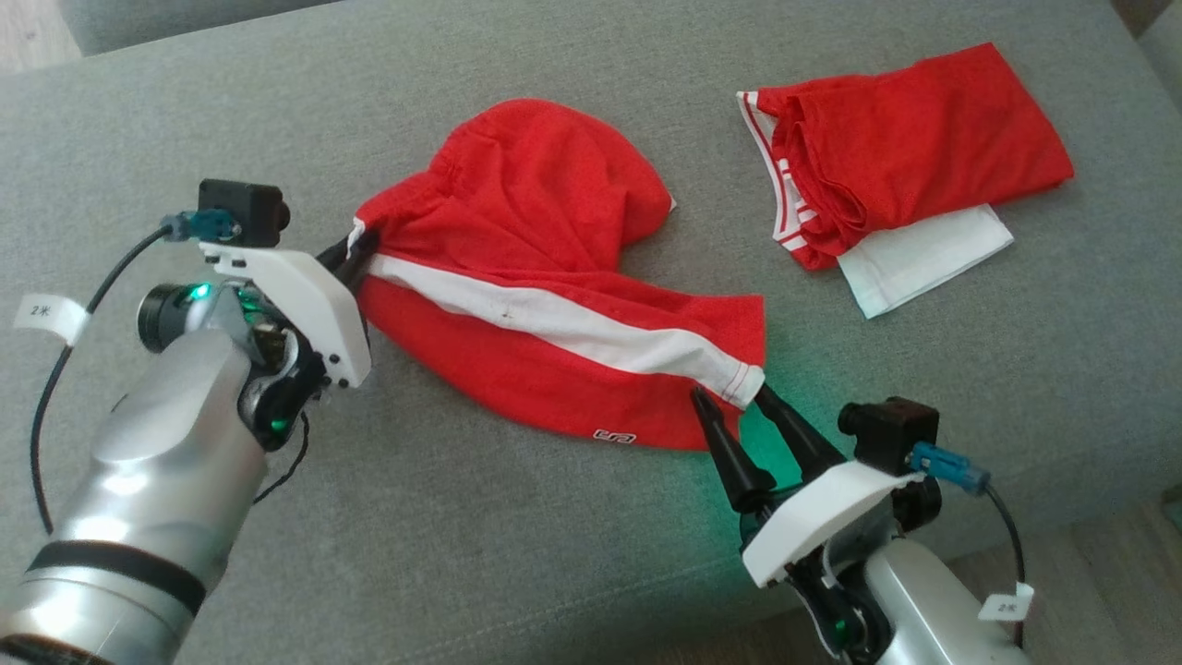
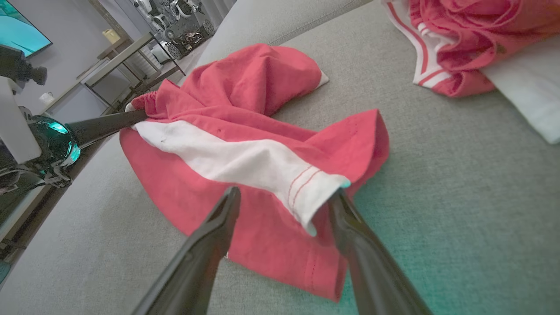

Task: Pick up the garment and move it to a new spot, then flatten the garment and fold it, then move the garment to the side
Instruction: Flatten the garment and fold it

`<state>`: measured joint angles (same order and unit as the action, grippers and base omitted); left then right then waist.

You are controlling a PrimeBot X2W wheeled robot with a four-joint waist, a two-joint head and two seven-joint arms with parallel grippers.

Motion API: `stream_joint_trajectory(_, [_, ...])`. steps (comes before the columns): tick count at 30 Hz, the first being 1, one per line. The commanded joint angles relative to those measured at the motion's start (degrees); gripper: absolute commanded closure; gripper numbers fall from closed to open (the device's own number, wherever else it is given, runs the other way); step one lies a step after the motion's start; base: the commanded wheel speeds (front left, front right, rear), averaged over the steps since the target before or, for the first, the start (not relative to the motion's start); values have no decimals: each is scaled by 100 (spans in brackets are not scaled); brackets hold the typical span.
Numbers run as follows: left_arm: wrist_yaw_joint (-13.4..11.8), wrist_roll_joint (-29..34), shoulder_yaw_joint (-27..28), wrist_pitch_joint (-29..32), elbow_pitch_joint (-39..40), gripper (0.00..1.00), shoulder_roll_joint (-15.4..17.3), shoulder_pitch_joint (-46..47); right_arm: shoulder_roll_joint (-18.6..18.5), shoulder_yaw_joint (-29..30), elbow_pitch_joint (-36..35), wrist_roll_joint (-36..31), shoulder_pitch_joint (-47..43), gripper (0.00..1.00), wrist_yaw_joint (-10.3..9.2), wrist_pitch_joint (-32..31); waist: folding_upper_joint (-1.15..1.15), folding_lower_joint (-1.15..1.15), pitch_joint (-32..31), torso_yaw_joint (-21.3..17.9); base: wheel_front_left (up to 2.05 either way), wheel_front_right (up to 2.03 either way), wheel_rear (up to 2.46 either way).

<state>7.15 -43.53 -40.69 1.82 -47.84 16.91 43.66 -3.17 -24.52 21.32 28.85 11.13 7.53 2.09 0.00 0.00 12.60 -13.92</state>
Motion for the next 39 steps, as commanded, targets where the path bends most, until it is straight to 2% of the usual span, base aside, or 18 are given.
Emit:
stream_joint_trajectory(1, [34, -44, 160, -80, 115, 100, 233, 349, 28, -131, -142, 41, 140, 0, -4, 82, 0, 0, -1, 6, 0, 0, 0])
stream_joint_trajectory(12, [34, -125, 55, -138, 64, 100, 238, 371, 29, -139, -20, 82, 261, 0, -4, 261, 0, 0, -36, 66, 0, 0, 0])
stream_joint_trajectory(13, [34, -133, 46, -142, 60, 100, 238, 369, 29, -139, -18, 87, 263, 38, -4, 266, 0, 0, -41, 67, 0, 0, 0])
stream_joint_trajectory(14, [34, -140, 36, -145, 55, 100, 238, 369, 29, -139, -15, 91, 265, 57, -4, 271, 0, 0, -46, 68, 0, 0, 0])
stream_joint_trajectory(16, [34, -155, 20, -153, 47, 100, 240, 368, 27, -145, -22, 90, 273, 89, -4, 293, 0, 0, -54, 68, 0, 0, 0])
stream_joint_trajectory(17, [34, -162, 12, -158, 42, 100, 241, 368, 23, -144, -31, 85, 279, 100, -4, 315, 0, 0, -59, 67, 0, 0, 0])
stream_joint_trajectory(26, [34, -232, -1, -309, 90, 100, 252, 353, -191, 33, -231, -318, 361, 100, -4, 532, 0, 0, -171, 165, 0, 0, 0])
stream_joint_trajectory(33, [8, -291, 44, -473, 491, 100, 237, 369, -734, 431, -744, -1067, 671, 100, -4, 555, 0, 0, -495, 543, 0, 0, 0])
stream_joint_trajectory(39, [-120, -397, 132, -374, 1253, 100, 328, 346, -1162, 763, -1217, -1563, 1092, 100, -4, 416, 0, 0, -878, 889, 0, 0, 0])
